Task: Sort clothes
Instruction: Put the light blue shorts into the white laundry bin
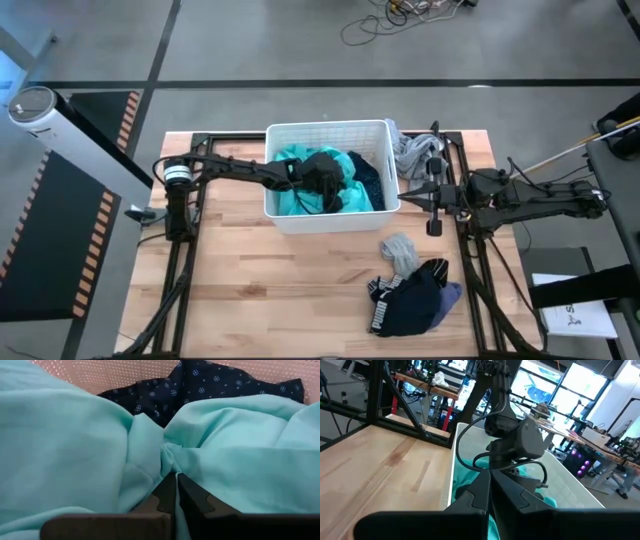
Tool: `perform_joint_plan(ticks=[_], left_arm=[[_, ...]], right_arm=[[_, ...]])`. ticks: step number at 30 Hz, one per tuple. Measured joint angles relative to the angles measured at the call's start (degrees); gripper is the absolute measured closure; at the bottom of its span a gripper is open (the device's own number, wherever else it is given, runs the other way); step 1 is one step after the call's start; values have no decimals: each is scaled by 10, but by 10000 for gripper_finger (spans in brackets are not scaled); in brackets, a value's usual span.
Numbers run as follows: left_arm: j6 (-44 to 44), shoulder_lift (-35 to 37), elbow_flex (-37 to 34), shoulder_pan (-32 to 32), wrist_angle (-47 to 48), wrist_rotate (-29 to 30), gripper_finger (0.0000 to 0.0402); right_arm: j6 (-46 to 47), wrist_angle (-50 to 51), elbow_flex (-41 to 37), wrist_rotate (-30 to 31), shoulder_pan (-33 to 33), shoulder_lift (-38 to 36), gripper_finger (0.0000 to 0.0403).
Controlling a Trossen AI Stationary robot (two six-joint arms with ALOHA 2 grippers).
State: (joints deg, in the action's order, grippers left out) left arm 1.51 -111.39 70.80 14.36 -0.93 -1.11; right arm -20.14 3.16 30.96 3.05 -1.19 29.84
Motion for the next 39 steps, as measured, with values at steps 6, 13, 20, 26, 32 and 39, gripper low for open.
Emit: perform_joint_plan(ticks=[6,13,20,26,32,39], left_arm=[[6,3,-8,2,1,-1,401],[10,29,-12,-10,28,4,402],[11,90,-14,-20,36,5,402],[11,152,-13,-21,37,5,402],[10,185,-13,-23,34,54,402],[7,179,-21,-16,37,153,402]], right_arm=[[0,0,0,0,0,0,403],[0,0,0,0,0,0,403],[0,0,0,0,0,0,403],[-2,0,0,0,0,0,403],[-4,0,0,0,0,0,403],[-4,0,0,0,0,0,403]])
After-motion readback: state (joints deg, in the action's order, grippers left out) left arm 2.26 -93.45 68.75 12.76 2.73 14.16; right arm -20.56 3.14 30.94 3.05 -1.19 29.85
